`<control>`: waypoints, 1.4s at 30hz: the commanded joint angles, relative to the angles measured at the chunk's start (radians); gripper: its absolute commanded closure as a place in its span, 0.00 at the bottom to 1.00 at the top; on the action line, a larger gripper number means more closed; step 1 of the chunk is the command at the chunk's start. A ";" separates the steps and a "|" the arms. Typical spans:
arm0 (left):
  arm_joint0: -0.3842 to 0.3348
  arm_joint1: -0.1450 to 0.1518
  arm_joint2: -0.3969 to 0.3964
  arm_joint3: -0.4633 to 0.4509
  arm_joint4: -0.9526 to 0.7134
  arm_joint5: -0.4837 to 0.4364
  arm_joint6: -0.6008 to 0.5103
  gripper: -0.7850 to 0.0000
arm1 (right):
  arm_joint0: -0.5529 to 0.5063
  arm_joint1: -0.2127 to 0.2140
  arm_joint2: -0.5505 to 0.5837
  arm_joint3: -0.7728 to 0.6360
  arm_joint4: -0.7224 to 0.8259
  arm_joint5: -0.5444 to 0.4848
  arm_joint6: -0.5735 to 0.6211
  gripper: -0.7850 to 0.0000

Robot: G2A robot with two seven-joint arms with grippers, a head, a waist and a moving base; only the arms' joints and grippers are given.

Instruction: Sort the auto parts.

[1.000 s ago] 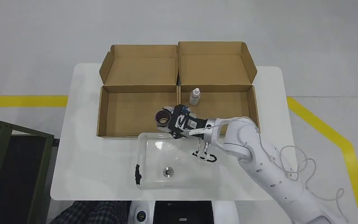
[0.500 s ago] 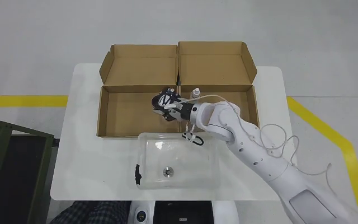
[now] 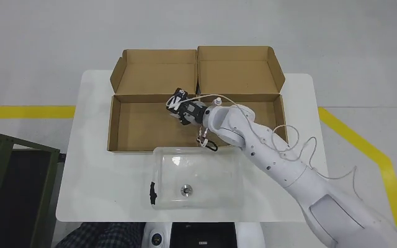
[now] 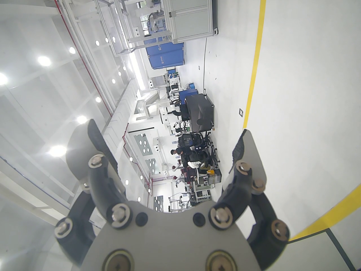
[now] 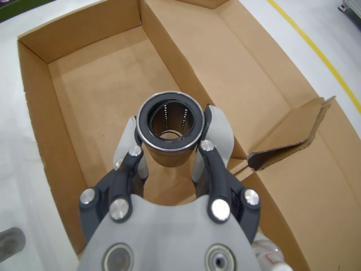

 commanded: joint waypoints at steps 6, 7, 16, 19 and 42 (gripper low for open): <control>0.000 0.000 0.000 0.000 0.000 0.000 0.000 0.00 | 0.034 -0.039 -0.029 0.085 0.005 0.011 0.004 0.99; 0.000 0.000 0.000 0.000 0.000 0.000 0.000 0.00 | 0.038 -0.044 -0.034 0.097 0.005 0.012 0.004 0.95; 0.000 0.000 0.000 0.000 0.000 0.000 0.000 0.00 | 0.057 -0.085 -0.060 0.185 -0.014 0.010 0.009 0.72; 0.000 0.000 0.000 0.000 0.000 0.000 0.000 0.00 | 0.055 -0.091 -0.060 0.190 -0.029 0.009 0.012 0.19; 0.000 0.000 0.000 0.000 0.000 0.000 0.000 0.00 | -0.211 0.010 0.135 -0.424 -0.164 -0.179 0.191 0.00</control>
